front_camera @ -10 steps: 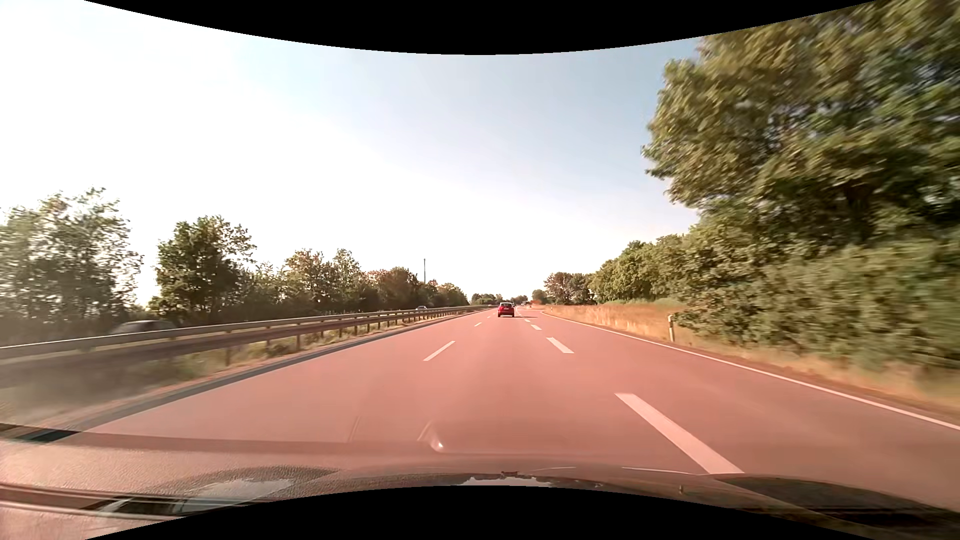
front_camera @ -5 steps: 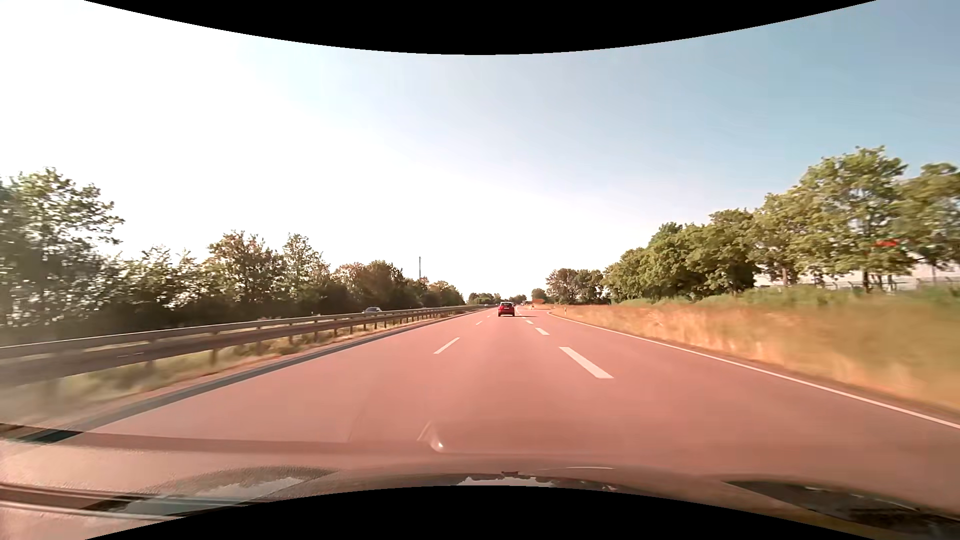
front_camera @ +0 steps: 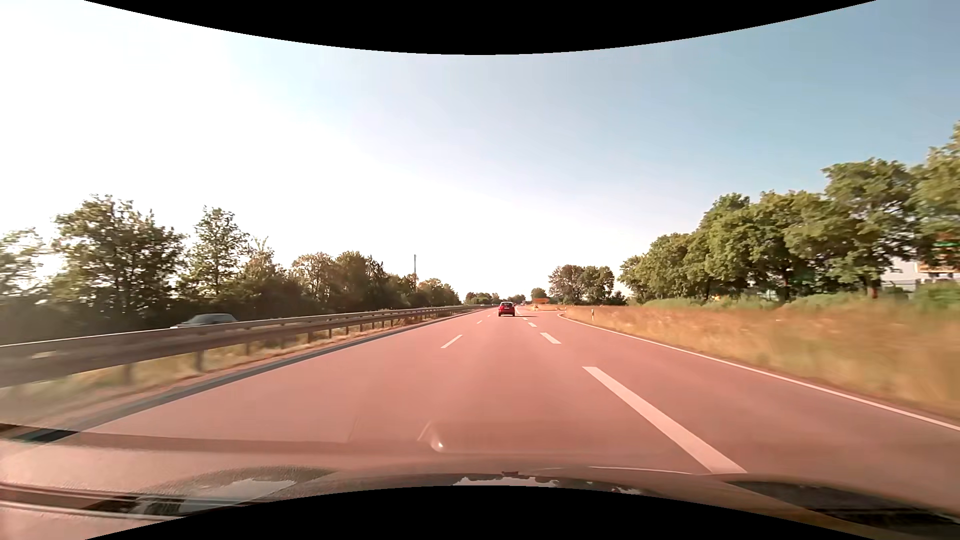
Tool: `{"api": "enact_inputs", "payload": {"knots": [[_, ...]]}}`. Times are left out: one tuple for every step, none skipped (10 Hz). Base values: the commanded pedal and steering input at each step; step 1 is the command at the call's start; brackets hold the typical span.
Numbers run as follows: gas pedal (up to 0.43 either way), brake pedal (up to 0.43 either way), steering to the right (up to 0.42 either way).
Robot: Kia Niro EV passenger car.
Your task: Follow the waypoints while adhering to traffic rules and regulations
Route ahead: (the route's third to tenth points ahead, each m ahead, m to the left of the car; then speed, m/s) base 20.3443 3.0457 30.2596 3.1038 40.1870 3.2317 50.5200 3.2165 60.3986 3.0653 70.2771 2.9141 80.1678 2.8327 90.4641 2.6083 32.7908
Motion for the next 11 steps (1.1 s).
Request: {"api": "enact_inputs", "payload": {"knots": [[0.248,0.006,0.000],[0.248,0.006,0.000],[0.260,0.006,0.000],[0.260,0.006,0.000],[0.260,0.006,0.000],[0.260,0.006,0.000],[0.260,0.006,0.000],[0.260,0.006,0.000],[0.260,0.006,0.000],[0.260,0.006,0.000],[0.260,0.006,0.000]]}}
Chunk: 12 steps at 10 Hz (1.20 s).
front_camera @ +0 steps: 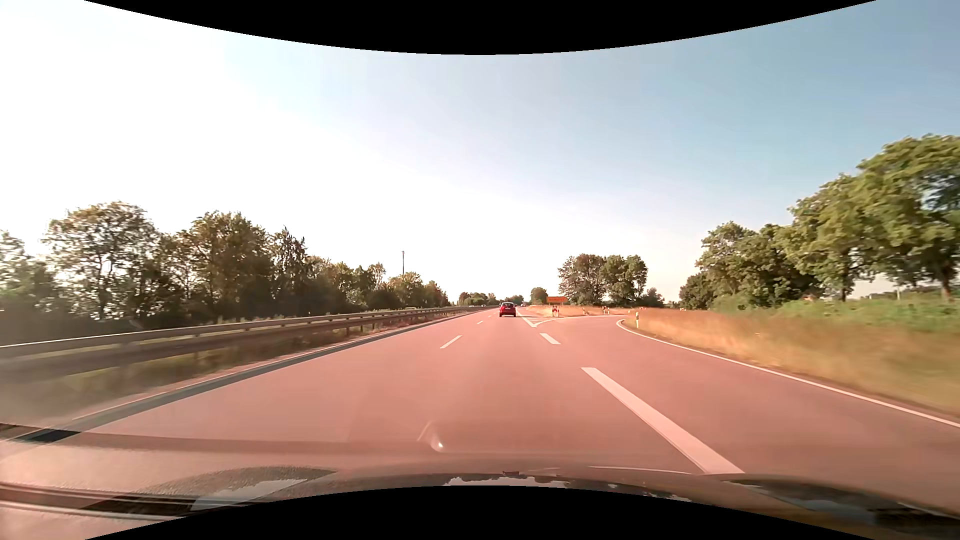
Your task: Follow the waypoints while adhering to traffic rules and regulations
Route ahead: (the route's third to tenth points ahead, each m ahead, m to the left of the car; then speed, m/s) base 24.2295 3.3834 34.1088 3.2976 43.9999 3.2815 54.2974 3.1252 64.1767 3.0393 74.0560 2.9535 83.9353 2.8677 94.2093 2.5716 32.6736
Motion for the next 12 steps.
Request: {"api": "enact_inputs", "payload": {"knots": [[0.260,0.006,0.000],[0.260,0.006,0.000],[0.260,0.006,0.000],[0.260,0.006,0.000],[0.260,0.006,0.000],[0.260,0.006,0.000],[0.260,0.006,0.000],[0.260,0.006,0.000],[0.260,0.006,0.000],[0.260,0.006,0.000],[0.260,0.006,0.000],[0.260,0.006,0.000]]}}
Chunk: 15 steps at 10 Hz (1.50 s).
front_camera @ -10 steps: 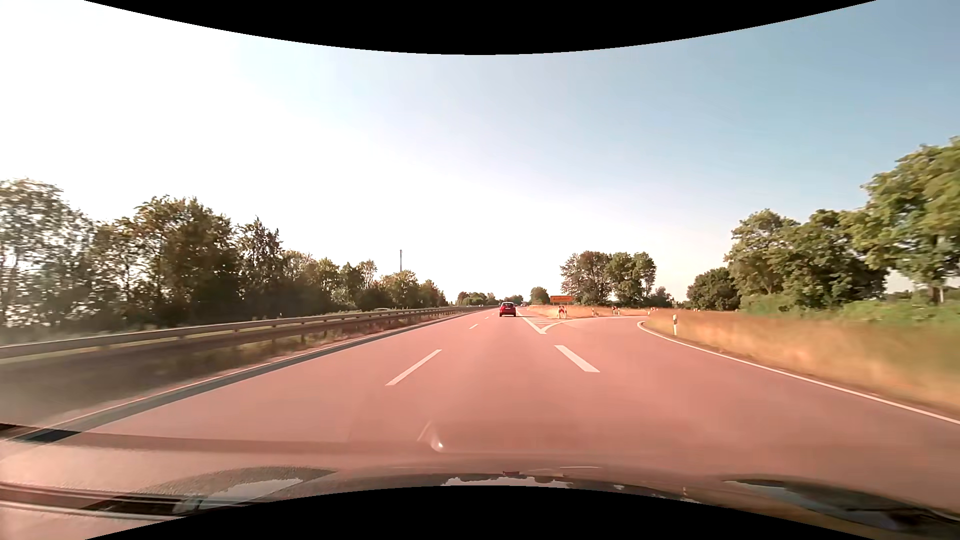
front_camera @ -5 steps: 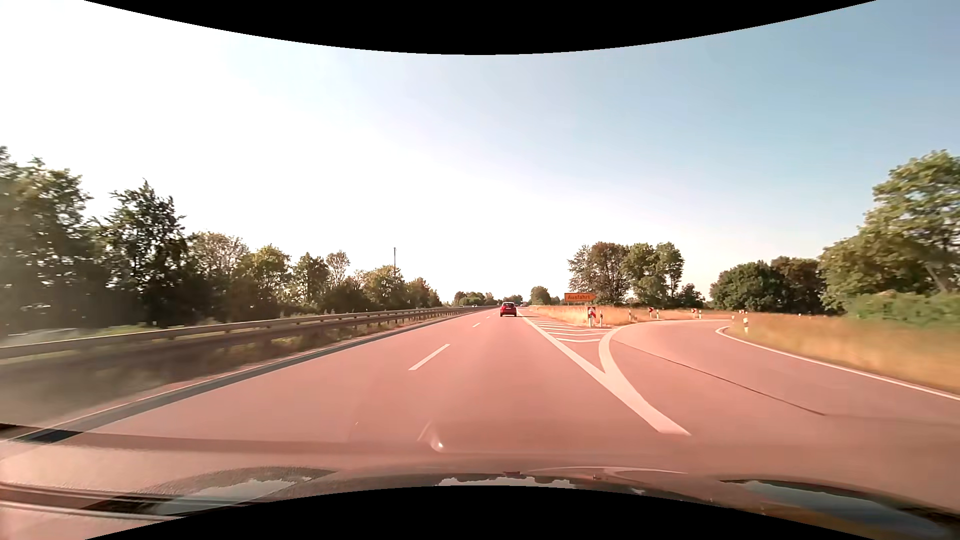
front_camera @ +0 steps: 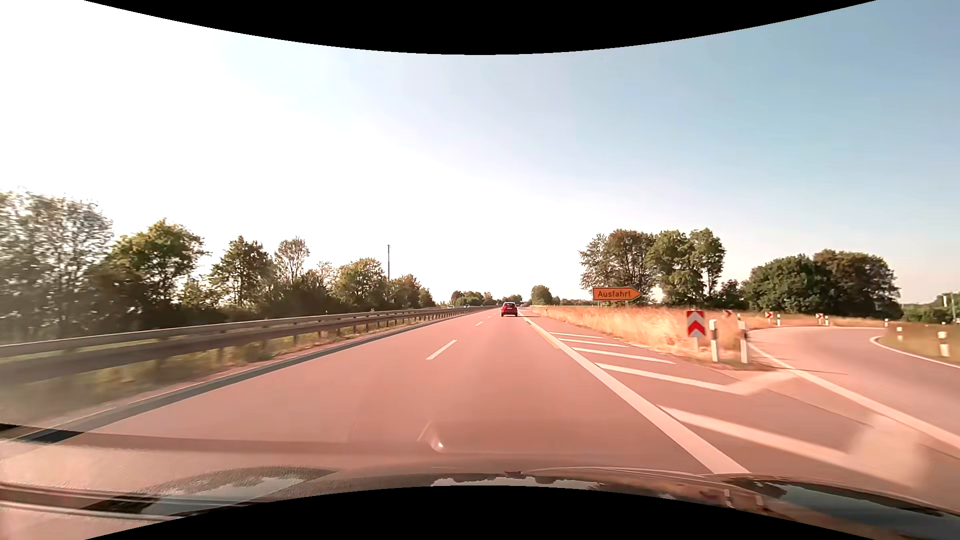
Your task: Follow the waypoints while adhering to traffic rules and regulations
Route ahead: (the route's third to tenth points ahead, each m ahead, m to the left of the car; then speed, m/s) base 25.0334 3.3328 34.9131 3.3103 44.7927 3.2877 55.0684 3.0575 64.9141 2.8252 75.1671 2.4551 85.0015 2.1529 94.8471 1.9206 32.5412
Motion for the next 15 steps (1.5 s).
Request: {"api": "enact_inputs", "payload": {"knots": [[0.260,0.006,0.000],[0.268,0.006,0.000],[0.268,0.006,0.000],[0.280,0.006,0.000],[0.280,0.006,0.001],[0.287,0.006,0.000],[0.287,0.006,0.000],[0.287,0.006,0.000],[0.287,0.006,0.000],[0.287,0.006,0.000],[0.299,0.006,0.000],[0.311,0.006,0.000],[0.319,0.006,0.000],[0.319,0.006,0.001],[0.319,0.006,0.000]]}}
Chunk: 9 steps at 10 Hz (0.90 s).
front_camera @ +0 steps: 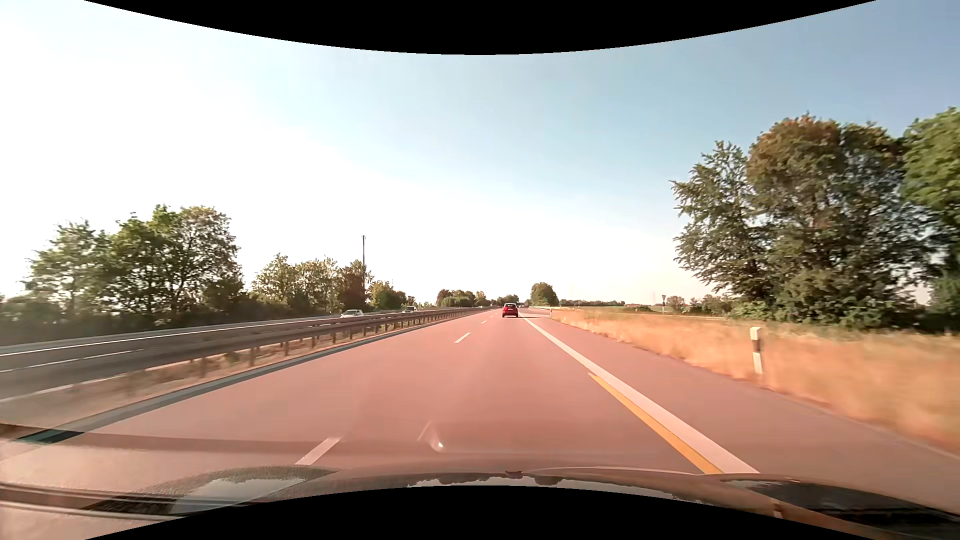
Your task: Follow the waypoints while adhering to traffic rules and regulations
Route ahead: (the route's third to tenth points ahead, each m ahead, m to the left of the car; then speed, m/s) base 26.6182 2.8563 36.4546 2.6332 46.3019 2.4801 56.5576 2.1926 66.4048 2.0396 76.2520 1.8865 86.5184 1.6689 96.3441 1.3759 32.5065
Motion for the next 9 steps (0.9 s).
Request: {"api": "enact_inputs", "payload": {"knots": [[0.331,0.006,0.000],[0.331,0.006,0.000],[0.331,0.006,0.000],[0.331,0.006,0.000],[0.331,0.006,0.000],[0.331,0.006,0.000],[0.331,0.006,0.000],[0.331,0.006,0.000],[0.331,0.006,0.000]]}}
